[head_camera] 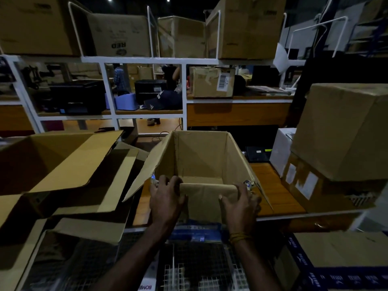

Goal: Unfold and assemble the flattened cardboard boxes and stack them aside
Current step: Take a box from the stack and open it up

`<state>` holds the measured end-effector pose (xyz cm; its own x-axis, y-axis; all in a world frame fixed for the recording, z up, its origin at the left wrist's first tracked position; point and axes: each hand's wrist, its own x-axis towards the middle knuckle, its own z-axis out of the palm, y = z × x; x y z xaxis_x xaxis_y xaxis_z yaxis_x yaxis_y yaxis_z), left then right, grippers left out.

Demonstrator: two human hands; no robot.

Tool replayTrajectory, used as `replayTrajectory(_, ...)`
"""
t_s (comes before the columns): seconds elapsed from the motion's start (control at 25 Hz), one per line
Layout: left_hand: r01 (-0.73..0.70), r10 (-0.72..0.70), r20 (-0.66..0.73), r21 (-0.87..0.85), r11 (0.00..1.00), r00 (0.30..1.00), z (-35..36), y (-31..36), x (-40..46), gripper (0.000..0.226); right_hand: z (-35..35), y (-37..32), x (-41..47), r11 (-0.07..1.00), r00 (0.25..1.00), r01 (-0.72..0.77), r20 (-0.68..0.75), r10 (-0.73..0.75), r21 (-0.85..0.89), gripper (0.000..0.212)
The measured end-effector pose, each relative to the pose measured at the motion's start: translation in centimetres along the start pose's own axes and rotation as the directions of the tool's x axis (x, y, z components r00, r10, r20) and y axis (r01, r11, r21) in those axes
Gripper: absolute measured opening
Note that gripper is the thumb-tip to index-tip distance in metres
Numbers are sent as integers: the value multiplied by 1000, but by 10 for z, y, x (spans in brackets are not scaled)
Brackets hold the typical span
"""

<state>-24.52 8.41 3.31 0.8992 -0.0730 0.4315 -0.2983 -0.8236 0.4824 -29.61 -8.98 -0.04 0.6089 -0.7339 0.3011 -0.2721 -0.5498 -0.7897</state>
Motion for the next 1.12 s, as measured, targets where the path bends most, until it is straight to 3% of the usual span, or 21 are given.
replayTrajectory(0.32,-264,232,-182,-177,948,956,-59,-48,12,42,-18,-71,-49,996,965,84,-252,-74,29,55)
replayTrajectory(0.52,-411,329,-293,-285,866,897,-121,-86,18,39,-31,-139,-115,987,891,163,-429,-146,5,55)
replayTrajectory(0.88,-524,322,-466,-414,744,824,-234,-147,20,38,-41,-253,-217,952,723,305,-645,-247,-22,58)
replayTrajectory(1.12,-540,273,-547,-415,732,791,-294,-178,2,40,-43,-299,-256,910,704,415,-641,-307,19,59)
